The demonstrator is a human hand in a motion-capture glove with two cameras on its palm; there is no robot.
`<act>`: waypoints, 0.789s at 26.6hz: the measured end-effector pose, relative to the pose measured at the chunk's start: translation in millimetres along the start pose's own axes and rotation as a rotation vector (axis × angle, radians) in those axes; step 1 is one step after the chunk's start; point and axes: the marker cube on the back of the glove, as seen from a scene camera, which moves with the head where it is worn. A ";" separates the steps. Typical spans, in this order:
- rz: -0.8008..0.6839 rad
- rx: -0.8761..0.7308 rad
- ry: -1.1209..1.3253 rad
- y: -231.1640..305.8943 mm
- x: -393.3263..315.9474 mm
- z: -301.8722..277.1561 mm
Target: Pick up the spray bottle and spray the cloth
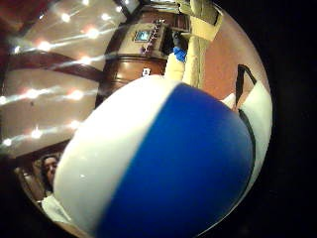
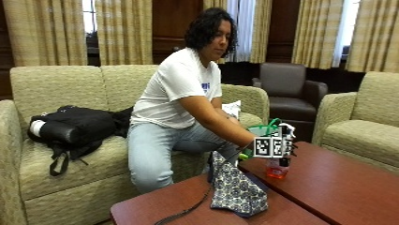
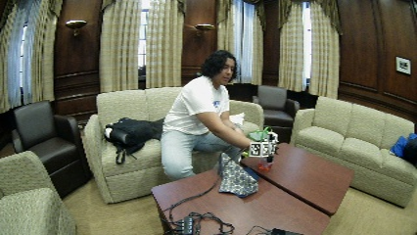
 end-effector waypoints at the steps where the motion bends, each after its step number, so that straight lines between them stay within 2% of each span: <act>1: -0.003 0.000 -0.001 0.4 0.3 1.3; 16: -0.046 -0.003 -0.029 13.3 4.4 -0.9; 21: -0.008 -0.082 -0.038 14.7 6.8 -3.9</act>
